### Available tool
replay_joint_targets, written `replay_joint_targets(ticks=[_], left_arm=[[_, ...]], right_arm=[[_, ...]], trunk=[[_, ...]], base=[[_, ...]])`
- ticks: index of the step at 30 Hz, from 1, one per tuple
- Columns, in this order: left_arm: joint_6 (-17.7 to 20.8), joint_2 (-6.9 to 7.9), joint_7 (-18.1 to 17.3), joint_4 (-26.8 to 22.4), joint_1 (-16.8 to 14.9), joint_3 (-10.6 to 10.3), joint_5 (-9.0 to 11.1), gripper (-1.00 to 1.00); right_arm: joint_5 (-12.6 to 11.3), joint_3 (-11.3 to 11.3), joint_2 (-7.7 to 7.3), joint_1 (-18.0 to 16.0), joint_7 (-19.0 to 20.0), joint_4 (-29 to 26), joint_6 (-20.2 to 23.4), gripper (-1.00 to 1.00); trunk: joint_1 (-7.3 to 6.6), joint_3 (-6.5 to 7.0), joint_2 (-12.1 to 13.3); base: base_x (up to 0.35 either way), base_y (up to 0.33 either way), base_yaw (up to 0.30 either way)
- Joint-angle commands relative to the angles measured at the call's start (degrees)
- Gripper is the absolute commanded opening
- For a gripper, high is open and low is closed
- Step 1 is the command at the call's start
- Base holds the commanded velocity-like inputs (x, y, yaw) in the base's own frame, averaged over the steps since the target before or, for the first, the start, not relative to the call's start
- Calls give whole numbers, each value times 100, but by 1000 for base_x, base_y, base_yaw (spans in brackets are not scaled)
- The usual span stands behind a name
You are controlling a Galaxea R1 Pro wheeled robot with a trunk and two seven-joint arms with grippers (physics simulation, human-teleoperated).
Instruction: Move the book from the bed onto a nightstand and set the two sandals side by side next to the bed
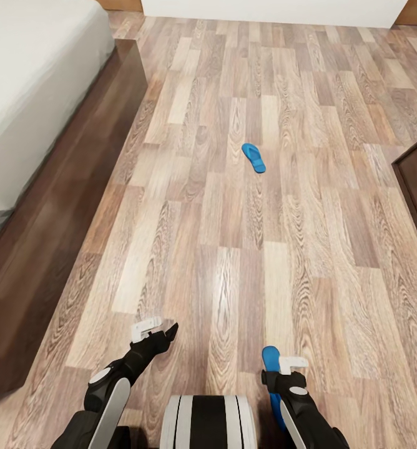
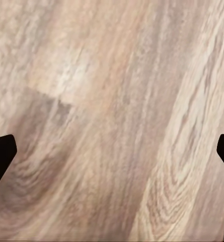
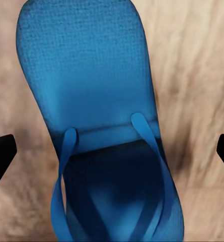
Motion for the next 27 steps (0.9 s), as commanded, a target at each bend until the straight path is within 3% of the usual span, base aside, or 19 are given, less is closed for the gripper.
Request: replay_joint_targets(ticks=[1,6,22,27], left_arm=[[27,-1,23,-6,-1,0,56,100],[22,-1,23,-5,-1,0,56,100],[19,-1,23,-6,-1,0,56,100],[14,-1,23,-3,-1,0,56,100]], right_arm=[[22,1,1,0,-15,-10,39,100],[22,1,2,0,-15,-10,39,100],[22,1,-1,0,-15,-10,39,100],[22,1,1,0,-15,-8,39,100]], trunk=[[1,-26,-3],[14,-137,-10],[14,-137,-10],[14,-137,-10]], base=[[0,0,0],[0,0,0],[0,0,0],[-178,0,0]])
